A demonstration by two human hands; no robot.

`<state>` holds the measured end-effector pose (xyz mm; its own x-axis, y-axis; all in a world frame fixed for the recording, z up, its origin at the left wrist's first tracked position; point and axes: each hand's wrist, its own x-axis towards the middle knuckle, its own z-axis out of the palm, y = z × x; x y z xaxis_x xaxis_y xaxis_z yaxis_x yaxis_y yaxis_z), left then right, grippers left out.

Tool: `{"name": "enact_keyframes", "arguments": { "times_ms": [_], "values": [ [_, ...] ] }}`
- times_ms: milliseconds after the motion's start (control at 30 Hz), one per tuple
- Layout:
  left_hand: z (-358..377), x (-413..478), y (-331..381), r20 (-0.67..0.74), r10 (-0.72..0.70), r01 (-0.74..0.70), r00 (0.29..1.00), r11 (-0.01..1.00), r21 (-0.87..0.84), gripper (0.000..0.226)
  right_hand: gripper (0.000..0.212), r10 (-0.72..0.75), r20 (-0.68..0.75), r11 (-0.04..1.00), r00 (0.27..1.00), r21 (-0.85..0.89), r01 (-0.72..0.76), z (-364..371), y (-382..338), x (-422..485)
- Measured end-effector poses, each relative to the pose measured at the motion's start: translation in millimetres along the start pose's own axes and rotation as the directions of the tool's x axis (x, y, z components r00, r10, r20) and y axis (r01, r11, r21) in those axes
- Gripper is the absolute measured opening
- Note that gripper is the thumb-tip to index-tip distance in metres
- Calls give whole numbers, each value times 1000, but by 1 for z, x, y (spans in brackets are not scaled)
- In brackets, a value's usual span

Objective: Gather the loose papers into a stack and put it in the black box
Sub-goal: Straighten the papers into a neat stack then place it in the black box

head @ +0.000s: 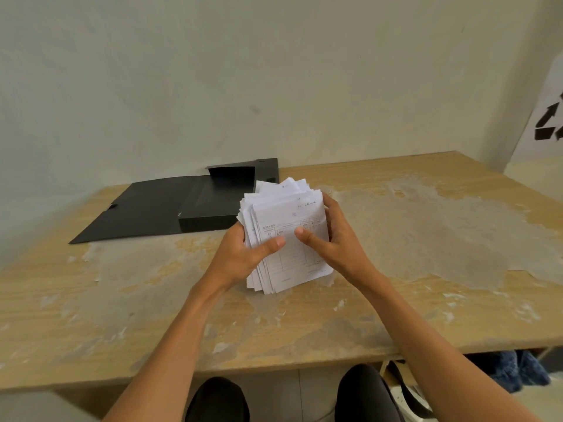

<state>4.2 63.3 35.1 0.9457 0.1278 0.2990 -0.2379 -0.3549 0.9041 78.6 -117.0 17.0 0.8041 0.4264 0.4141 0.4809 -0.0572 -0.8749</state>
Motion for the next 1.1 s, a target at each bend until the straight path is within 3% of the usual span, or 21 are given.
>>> {"name": "enact_keyframes", "arguments": {
  "times_ms": [200,267,633,767,867,1000,1100],
  "values": [
    [1,2,7,-39,9,-10,999,1000,-27,32,71,-50,-134,947,990,-321,4,1,8,-3],
    [3,2,6,-72,2,-7,997,998,-63,32,69,-50,-142,938,989,-347,-2,2,13,-6],
    [8,-1,3,-85,8,-21,996,988,-151,38,12,-13,-386,1000,923,18,22,-1,3,-8],
    [7,-1,3,-55,9,-17,998,990,-137,32,20,86,-294,956,952,293,4,-14,-8,2],
    [6,0,4,-27,7,-11,1000,991,-132,33,22,106,-224,922,969,388,-12,-25,-17,14],
    [5,1,6,9,10,-9,1000,993,-122,31,21,85,-181,927,980,374,-12,-30,-30,25],
    [4,2,9,30,7,-3,1000,992,-129,35,16,13,-126,964,992,266,21,-33,-41,35]
  ]
}}
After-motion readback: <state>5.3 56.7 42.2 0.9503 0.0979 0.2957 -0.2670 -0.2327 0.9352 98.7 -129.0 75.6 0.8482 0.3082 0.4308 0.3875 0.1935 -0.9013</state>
